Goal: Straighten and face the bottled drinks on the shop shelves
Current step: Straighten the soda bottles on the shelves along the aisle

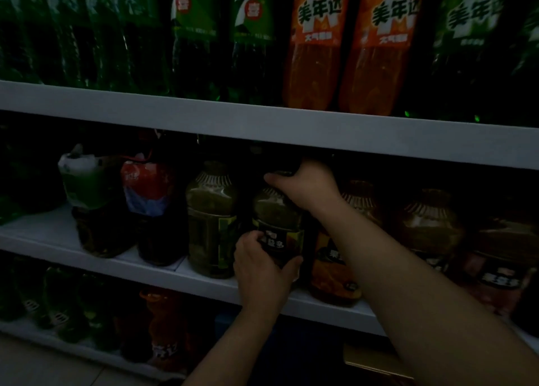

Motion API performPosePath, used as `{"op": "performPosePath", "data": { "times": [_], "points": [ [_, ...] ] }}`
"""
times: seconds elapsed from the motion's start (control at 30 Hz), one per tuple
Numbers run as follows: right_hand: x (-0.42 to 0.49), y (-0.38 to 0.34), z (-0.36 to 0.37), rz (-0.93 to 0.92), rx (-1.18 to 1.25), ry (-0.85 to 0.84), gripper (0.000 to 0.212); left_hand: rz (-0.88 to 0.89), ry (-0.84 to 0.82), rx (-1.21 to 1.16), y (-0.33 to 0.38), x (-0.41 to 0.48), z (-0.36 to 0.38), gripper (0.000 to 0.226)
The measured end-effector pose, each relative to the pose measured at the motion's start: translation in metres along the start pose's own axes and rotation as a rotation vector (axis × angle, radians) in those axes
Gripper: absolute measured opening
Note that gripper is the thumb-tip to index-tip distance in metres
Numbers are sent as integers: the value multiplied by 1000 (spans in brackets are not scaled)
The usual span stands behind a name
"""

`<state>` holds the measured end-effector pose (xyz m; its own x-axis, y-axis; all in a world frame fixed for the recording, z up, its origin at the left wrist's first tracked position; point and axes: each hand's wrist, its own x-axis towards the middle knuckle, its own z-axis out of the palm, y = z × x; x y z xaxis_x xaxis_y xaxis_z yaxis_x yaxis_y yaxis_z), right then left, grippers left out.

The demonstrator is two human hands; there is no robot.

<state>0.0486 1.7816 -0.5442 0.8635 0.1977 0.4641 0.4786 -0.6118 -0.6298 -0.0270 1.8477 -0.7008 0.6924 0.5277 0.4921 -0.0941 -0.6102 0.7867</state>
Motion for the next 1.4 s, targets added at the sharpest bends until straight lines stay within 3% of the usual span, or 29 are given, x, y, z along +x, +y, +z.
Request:
{"op": "performPosePath", "data": {
  "times": [0.13,0.27,0.4,0.57,0.7,0.77,0.83,0.9,0.93,1.0,1.1,1.2,1.3,1.4],
  "points": [
    [2,5,-12,79,142,-100,45,135,12,-1,-8,-4,-1,57],
    [2,5,-18,101,323,-199,38,86,-48,-123,-14,1,1,64],
    [2,2,-24,132,406,-263,34,-113,-157,-265,-12,4,4,80],
    [-1,-1,-22,195,463,-302,25,-160,-118,-260,-14,4,7,87],
    [-11,-8,-12,118,374,-194,29,-112,-190,-292,-18,5,0,83],
    [-20,-11,-1,63,119,2,36,-76,-237,-311,-25,8,-12,73],
    [-38,-17,14,-137,-139,324,39,-58,-166,-292,-35,13,-30,57],
    [-52,-29,29,-458,-160,423,32,-12,49,-205,-47,22,-52,50],
    [-52,-34,38,-574,-121,362,28,9,145,-150,-52,27,-62,50],
    [-42,-51,52,-569,-21,166,29,-2,214,-80,-57,39,-75,51],
    [-7,-78,66,-206,92,-130,43,-68,94,-67,-57,51,-77,70],
    [24,-88,75,88,180,-379,31,-120,38,-7,-53,53,-73,82],
    [36,-80,81,213,392,-469,29,-129,2,11,-54,51,-71,89],
    [37,-72,86,116,339,-424,45,-109,-23,15,-57,48,-71,93]
  ]
}}
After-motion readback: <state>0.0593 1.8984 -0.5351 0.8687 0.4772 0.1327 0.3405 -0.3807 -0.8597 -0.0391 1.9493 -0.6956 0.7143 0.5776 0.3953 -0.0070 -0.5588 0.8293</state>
